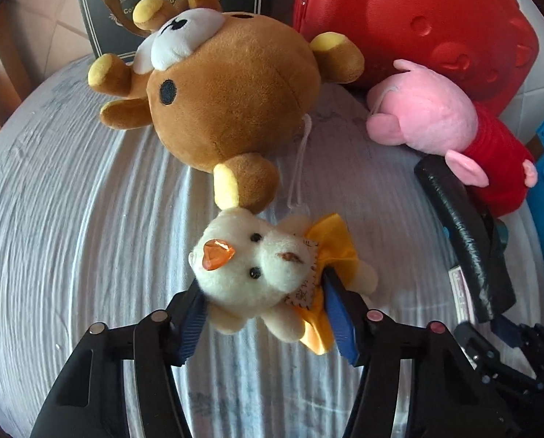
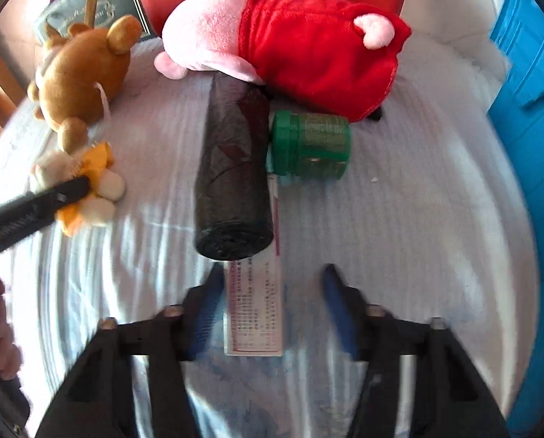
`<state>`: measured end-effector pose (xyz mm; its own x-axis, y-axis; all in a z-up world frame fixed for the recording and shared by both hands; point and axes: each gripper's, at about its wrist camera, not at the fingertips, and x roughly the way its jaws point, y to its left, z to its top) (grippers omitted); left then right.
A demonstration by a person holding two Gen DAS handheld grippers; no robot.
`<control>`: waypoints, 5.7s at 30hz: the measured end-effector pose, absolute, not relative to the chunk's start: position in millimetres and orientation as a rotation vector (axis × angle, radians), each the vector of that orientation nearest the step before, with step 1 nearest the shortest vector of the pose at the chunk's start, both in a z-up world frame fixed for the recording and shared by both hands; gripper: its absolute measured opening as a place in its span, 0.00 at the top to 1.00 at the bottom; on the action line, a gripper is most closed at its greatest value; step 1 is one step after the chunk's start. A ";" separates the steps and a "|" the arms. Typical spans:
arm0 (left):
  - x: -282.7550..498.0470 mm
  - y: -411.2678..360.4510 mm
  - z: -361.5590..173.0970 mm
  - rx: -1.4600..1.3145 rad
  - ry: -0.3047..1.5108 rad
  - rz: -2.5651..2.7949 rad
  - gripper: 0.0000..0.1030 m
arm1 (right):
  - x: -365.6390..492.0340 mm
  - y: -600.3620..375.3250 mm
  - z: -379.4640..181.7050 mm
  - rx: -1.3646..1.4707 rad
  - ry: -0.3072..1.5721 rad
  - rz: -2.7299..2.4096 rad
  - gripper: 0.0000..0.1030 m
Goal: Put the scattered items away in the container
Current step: 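Grasp the cream bear plush with the left tool while the right tool grasps the pink-red medicine box, then carry the cream bear in the left tool while the right tool carries the box to the bin, then open both tools to drop the cream bear and box into the bin, then move both open tools back over the remaining items on the bed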
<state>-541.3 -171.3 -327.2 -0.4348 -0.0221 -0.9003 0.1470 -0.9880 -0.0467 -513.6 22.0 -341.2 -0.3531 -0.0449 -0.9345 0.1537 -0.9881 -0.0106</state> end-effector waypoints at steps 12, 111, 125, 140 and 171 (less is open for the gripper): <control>-462.5 -148.1 -282.9 1.559 0.075 -2.617 0.61 | -465.4 28.4 -312.4 1.659 0.050 -2.445 0.73; -260.1 358.8 -0.5 0.835 -0.227 -3.240 0.21 | -257.9 505.8 -32.7 0.798 -0.178 -3.081 0.48; -257.5 325.0 -12.2 0.852 -0.167 -3.169 0.11 | -261.7 495.2 -32.5 0.772 -0.192 -3.087 0.00; -248.7 194.5 -20.8 0.800 0.044 -2.996 0.01 | -257.6 382.9 -10.1 0.607 -0.070 -2.913 0.00; -367.6 -214.3 -165.6 1.220 0.087 -2.627 0.01 | -400.7 50.0 -134.8 1.160 -0.003 -2.768 0.00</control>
